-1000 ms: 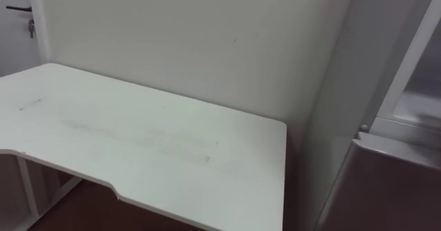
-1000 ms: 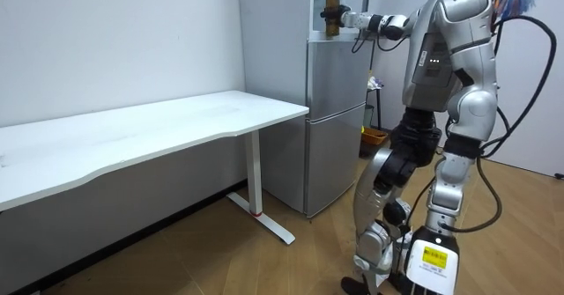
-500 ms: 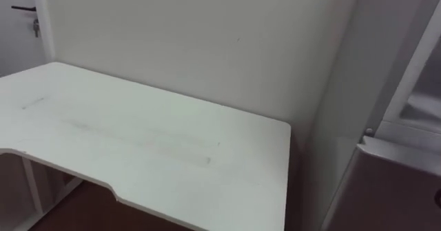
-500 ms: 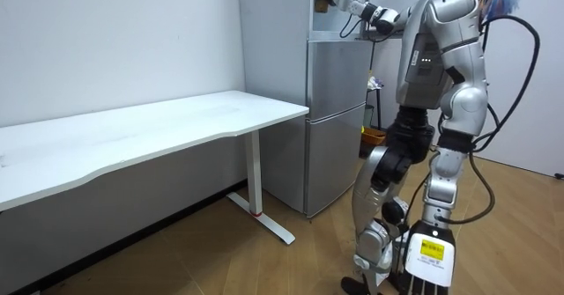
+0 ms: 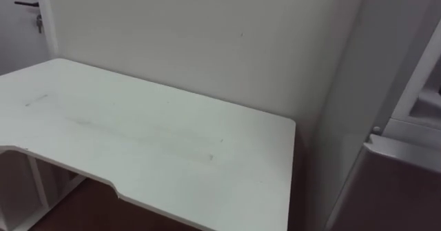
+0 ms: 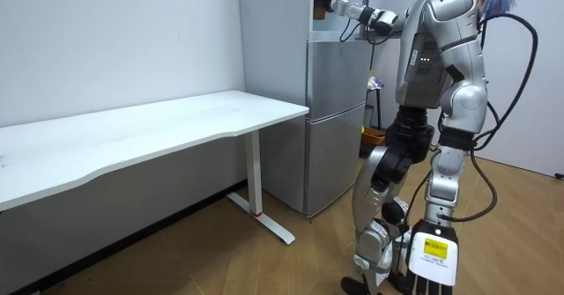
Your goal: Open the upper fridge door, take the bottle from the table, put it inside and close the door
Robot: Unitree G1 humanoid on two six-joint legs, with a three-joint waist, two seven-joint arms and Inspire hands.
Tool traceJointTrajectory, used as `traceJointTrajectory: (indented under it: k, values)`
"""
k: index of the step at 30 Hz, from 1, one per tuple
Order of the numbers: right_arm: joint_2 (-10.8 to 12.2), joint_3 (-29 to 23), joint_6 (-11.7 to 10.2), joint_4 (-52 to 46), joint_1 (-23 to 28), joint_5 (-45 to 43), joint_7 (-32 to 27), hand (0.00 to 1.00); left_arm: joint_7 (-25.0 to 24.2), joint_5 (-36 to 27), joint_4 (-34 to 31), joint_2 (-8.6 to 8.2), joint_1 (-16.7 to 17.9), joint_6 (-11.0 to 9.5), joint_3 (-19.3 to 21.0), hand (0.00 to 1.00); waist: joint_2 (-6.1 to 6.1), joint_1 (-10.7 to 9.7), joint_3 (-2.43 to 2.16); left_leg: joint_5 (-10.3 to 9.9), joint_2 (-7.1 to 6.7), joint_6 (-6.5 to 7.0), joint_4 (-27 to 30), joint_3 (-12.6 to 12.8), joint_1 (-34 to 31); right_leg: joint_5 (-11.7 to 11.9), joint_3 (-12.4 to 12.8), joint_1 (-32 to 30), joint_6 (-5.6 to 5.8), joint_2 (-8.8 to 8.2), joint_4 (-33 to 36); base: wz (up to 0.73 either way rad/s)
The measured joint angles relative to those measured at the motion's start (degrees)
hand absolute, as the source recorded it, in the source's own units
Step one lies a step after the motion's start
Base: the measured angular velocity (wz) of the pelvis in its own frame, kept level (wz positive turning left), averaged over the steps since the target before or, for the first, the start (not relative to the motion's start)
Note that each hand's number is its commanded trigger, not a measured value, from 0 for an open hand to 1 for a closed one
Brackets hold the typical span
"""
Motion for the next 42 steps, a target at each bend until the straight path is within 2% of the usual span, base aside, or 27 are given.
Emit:
traceJointTrajectory:
  k: [2, 3, 9, 10, 11, 12, 13, 16, 19, 25, 29, 32, 38, 42]
  values:
    - [0.0, 1.0, 0.0, 2.0, 0.0, 0.1, 0.5, 1.00, -0.6, -0.2, -0.4, 0.02, 0.0, 0.0, -0.1, 0.00, 0.18, 0.3, 0.11, -0.1, 0.01, -0.02, 0.2, -0.3, -0.6, 0.0, -0.4, -0.2, 0.00, 0.02, 0.0, 0.09]
    - [-0.1, 1.1, -0.9, 2.4, -0.1, 0.0, 0.1, 1.00, -0.6, -0.4, -0.8, 0.02, 0.0, 0.0, -0.1, 0.00, 0.26, 0.6, 0.07, -0.1, 0.07, -0.02, 0.4, -0.3, -1.3, 0.0, -0.4, -0.8, -0.06, 0.07, 0.0, 0.08]
    - [-0.4, 1.3, -2.8, 3.9, -0.2, 0.2, -1.0, 1.00, -0.2, -1.4, -3.4, 0.24, -0.2, 0.0, -0.7, 0.00, 0.80, 1.8, 0.44, -0.2, 0.25, -0.09, 1.1, -0.2, -1.8, 0.1, -1.0, -0.9, -0.21, 0.12, 0.0, 0.01]
    - [-0.4, 1.3, -3.0, 4.1, -0.2, 0.2, -1.7, 0.90, 0.0, -1.6, -4.2, 0.28, -0.3, 0.0, -0.7, 0.00, 1.18, 1.9, 0.59, -0.2, 0.33, -0.17, 1.4, -0.3, -2.5, 0.2, -1.3, -1.3, -0.30, 0.14, 0.0, 0.00]
    - [-0.4, 1.3, -3.4, 4.2, -0.3, 0.2, -2.1, 0.63, 0.1, -1.8, -4.3, 0.30, -0.4, 0.0, -0.7, 0.00, 1.17, 2.0, 0.58, -0.3, 0.41, -0.19, 1.9, -0.2, -3.0, 0.2, -1.4, -1.6, -0.40, 0.20, 0.1, 0.03]
    - [-0.4, 1.3, -4.6, 4.8, -0.3, 0.1, -2.7, 0.20, 0.5, -2.3, -4.4, 0.55, -0.9, 0.0, -1.3, 0.00, 1.15, 2.2, 0.58, -0.4, 0.64, -0.27, 2.7, -0.2, -4.0, 0.4, -1.5, -2.2, -0.63, 0.40, 0.2, 0.00]
    - [-0.4, 1.3, -5.8, 5.5, -0.3, 0.0, -2.8, 0.00, 0.7, -2.3, -4.3, 0.94, -1.3, 0.0, -2.3, 0.00, 1.23, 2.3, 0.70, -0.7, 0.90, -0.38, 3.6, -0.2, -4.9, 0.6, -1.6, -2.7, -0.85, 0.67, 0.1, 0.03]
    - [-0.1, 2.5, -8.5, 7.6, -0.3, -0.1, -3.4, 0.00, 0.9, -2.4, -4.2, 1.83, -2.1, 0.4, -5.2, 0.00, 1.64, 3.0, 1.04, -1.0, 1.25, -0.59, 4.9, -0.4, -5.7, 0.8, -1.5, -2.9, -1.05, 1.06, 0.0, 0.03]
    - [0.0, 2.6, -10.4, 9.1, -0.3, -0.1, -3.5, 0.00, 0.9, -2.4, -4.3, 1.99, -2.7, 0.4, -7.5, 0.00, 2.08, 4.0, 1.03, -1.0, 1.63, -0.68, 5.3, -0.2, -6.2, 0.7, -1.4, -3.6, -1.30, 1.17, 0.2, -0.07]
    - [0.4, 3.4, -12.4, 9.7, -0.3, -0.1, -3.4, 0.00, 0.9, -2.6, -4.6, 2.09, -2.7, 0.4, -9.7, 0.00, 2.59, 4.1, 1.04, -0.9, 2.02, -0.84, 5.7, 0.0, -6.7, 0.9, -1.3, -4.4, -1.63, 1.38, 0.3, -0.03]
    - [1.2, 3.7, -11.3, 10.3, -0.1, 0.4, -3.1, 0.00, 0.9, -3.5, -5.1, 2.10, -2.8, 0.4, -10.3, 0.00, 2.90, 4.0, 1.11, -0.9, 2.01, -0.87, 5.6, 0.1, -6.7, 1.0, -1.2, -4.4, -1.75, 1.38, 0.4, 0.00]
    - [1.7, 3.6, -10.8, 10.1, 0.1, 0.1, -3.1, 0.00, 0.9, -3.5, -5.5, 2.08, -3.1, 0.2, -11.3, 0.00, 2.98, 3.8, 0.98, -0.7, 2.03, -0.89, 5.6, 0.2, -7.8, 1.1, -1.2, -5.3, -1.85, 1.33, 0.8, 0.00]
    - [1.6, 3.6, -10.5, 9.7, 0.1, 0.8, -1.2, 0.00, 0.9, -3.5, -6.1, 2.08, -2.8, -0.1, -10.7, 0.00, 2.33, 3.5, 0.52, -0.7, 2.16, -0.87, 5.1, 1.3, -7.3, 1.1, -0.5, -5.3, -1.86, 1.25, 1.2, -0.05]
    - [1.6, 3.6, -9.0, 9.8, 0.1, 2.6, 0.5, 0.00, 0.9, -3.4, -6.3, 2.08, -2.6, -0.3, -10.5, 0.00, 1.86, 3.6, 0.64, -0.7, 2.07, -0.87, 3.9, 1.6, -5.4, 0.9, 0.0, -3.9, -1.64, 1.13, 1.0, -0.03]
